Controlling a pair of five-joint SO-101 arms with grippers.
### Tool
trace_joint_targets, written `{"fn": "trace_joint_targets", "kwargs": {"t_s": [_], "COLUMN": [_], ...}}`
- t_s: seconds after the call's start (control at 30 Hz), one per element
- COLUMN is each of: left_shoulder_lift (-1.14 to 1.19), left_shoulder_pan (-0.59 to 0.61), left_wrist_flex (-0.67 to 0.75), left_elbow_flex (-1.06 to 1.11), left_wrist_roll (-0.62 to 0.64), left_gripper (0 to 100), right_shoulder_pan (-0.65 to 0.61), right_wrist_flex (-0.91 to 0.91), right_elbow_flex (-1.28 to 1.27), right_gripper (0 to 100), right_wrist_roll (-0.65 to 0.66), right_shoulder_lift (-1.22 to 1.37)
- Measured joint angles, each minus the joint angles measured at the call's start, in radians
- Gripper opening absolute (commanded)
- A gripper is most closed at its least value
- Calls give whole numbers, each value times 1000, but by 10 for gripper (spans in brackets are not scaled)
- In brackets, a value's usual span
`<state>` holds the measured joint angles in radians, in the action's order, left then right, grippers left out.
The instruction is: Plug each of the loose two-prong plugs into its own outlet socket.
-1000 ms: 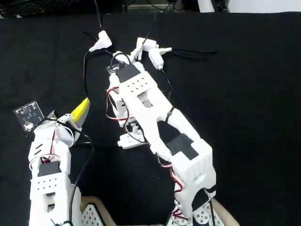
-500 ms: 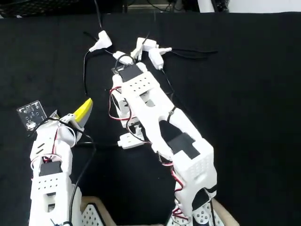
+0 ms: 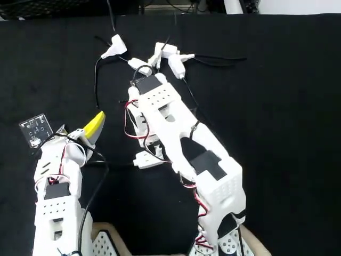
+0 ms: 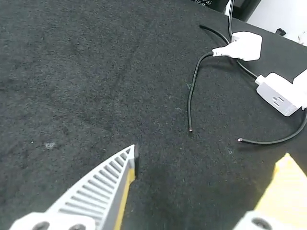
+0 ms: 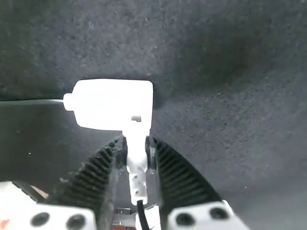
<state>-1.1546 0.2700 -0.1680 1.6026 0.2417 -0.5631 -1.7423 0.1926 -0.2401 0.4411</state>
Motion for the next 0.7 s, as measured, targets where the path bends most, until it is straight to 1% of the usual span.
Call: {"fn": "trace_joint_targets", "kwargs": {"t_s": [0.23, 0.47, 0.7], "left_shoulder_lift": [0, 0, 0], "left_shoulder_pan": [0, 0, 0], "left_wrist_flex": [0, 0, 0], "left_elbow_flex": [0, 0, 0], "left_wrist_roll": [0, 0, 0], "left_gripper": [428, 428, 428], "right_shoulder_pan": [0, 2, 3], "right_wrist_flex": [3, 83, 98], "right_elbow_flex": [-12, -118, -110], "right_gripper": [11, 11, 11], "right_wrist_roll": [-3, -29, -34], "right_shoulder_lift": [0, -20, 20]}}
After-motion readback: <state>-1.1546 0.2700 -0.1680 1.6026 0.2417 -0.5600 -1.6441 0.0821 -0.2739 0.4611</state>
